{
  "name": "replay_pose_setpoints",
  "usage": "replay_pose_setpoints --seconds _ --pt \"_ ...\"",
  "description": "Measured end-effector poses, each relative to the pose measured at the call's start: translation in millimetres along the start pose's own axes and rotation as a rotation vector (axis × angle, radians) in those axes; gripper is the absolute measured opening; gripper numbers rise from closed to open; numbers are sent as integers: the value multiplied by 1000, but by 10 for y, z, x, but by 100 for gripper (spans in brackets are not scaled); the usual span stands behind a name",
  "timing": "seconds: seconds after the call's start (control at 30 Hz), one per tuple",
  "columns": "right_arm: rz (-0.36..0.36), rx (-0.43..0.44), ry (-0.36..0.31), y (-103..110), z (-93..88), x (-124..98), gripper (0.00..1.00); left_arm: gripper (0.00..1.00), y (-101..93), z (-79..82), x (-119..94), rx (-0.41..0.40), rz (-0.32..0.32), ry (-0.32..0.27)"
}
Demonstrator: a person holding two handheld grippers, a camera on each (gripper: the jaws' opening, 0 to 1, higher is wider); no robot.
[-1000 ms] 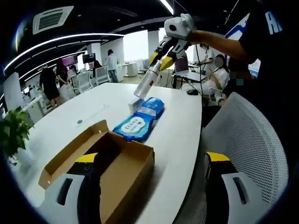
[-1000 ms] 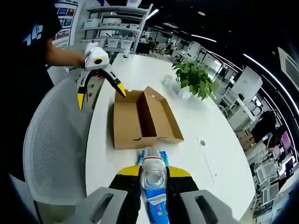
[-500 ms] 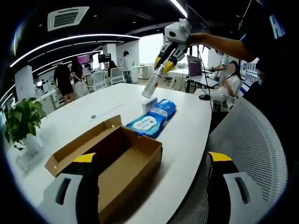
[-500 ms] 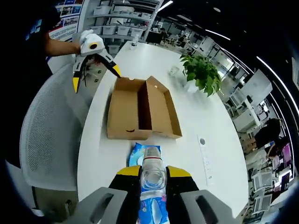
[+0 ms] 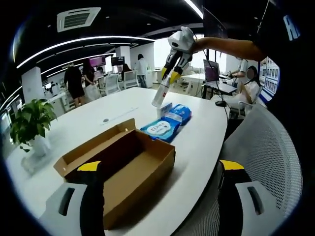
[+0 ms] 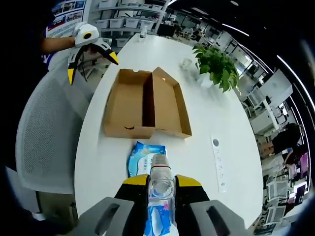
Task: Operate the shoe box by opening the lid, removing the specified soft item, and placing it in the target area until the item is outside and the box remains undamaged.
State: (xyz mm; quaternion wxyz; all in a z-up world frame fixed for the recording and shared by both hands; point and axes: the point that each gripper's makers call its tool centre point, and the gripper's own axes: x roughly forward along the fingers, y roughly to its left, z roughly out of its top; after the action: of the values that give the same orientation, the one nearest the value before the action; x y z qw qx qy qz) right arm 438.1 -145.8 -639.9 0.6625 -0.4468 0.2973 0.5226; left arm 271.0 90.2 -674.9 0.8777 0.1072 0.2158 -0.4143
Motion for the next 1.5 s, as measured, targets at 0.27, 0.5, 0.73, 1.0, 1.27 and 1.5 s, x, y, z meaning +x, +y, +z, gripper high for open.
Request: replay_pose_setpoints --seconds 0.27,0.5,0.73,1.0,1.27,1.5 --pt "12 5 61 -137 -116 183 15 100 30 -43 -43 -4 29 1" --pt "30 -3 106 -250 -184 353 15 100 56 -70 -90 -21 58 -10" --pt "66 -36 169 -316 -274 563 15 100 95 -115 -158 -38 91 -7" --pt "82 -55 226 -438 -397 768 15 100 122 -145 -229 -42 115 -1" --pt "108 -87 263 -504 -482 989 15 100 144 -200 -277 -64 141 4" --pt "117 -89 288 -510 -526 1132 15 100 215 -262 -343 -81 168 13"
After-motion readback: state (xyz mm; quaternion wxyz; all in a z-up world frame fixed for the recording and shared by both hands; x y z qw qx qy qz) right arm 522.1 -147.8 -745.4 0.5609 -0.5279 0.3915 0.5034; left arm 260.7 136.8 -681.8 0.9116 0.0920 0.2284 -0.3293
